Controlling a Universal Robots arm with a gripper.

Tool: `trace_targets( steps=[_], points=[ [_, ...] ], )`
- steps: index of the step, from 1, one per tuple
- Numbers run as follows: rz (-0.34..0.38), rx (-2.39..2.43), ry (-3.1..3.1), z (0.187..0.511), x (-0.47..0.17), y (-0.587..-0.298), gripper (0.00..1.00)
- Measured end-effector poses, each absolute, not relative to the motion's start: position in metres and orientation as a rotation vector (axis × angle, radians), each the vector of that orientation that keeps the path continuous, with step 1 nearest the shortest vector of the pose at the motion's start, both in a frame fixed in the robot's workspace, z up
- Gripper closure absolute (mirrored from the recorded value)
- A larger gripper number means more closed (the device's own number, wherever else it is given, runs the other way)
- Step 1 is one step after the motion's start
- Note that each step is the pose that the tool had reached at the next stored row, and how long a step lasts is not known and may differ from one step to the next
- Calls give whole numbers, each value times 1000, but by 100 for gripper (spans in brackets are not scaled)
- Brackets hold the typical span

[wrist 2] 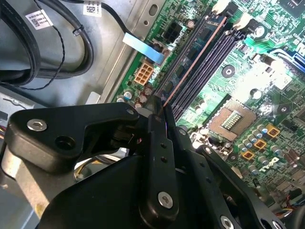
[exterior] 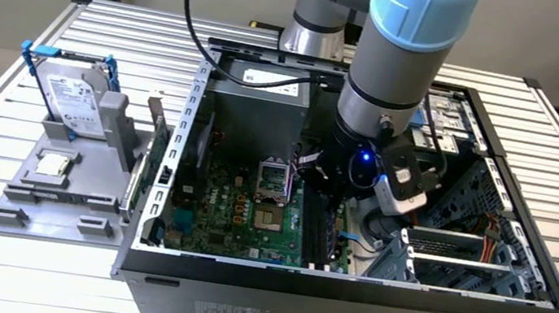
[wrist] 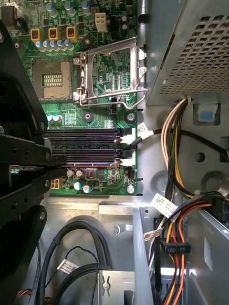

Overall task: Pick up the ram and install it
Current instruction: 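Insert the ram into the slot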

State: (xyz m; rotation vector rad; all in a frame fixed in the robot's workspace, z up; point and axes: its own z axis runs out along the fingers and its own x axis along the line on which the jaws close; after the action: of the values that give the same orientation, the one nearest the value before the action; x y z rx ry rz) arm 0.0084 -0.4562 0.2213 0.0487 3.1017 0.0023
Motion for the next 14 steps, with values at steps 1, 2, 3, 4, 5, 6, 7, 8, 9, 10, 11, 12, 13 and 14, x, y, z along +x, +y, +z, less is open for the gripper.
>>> trace_targets(
  steps=[1,2,3,4,5,6,7,8,9,10,11,12,13,14],
  points=[
    [2,51,3102,221,8,-456,100],
    [2,52,3102,221,8,-456,100],
    [2,54,3102,221,8,-456,100],
    [2,57,3102,221,8,-456,100],
    [2,59,3102,221,8,-456,100],
    [2,61,3101,221,8,-456,100],
    [2,62,3101,221,8,-456,100],
    [2,63,3101,221,8,-456,100],
    [2,63,3101,221,8,-456,100],
    [2,63,3101,221,8,-456,100],
    [2,63,3101,222,8,-456,100],
    [2,63,3101,222,8,-456,100],
    [4,63,3101,222,8,-456,100],
    [2,63,3101,223,8,-456,100]
  ],
)
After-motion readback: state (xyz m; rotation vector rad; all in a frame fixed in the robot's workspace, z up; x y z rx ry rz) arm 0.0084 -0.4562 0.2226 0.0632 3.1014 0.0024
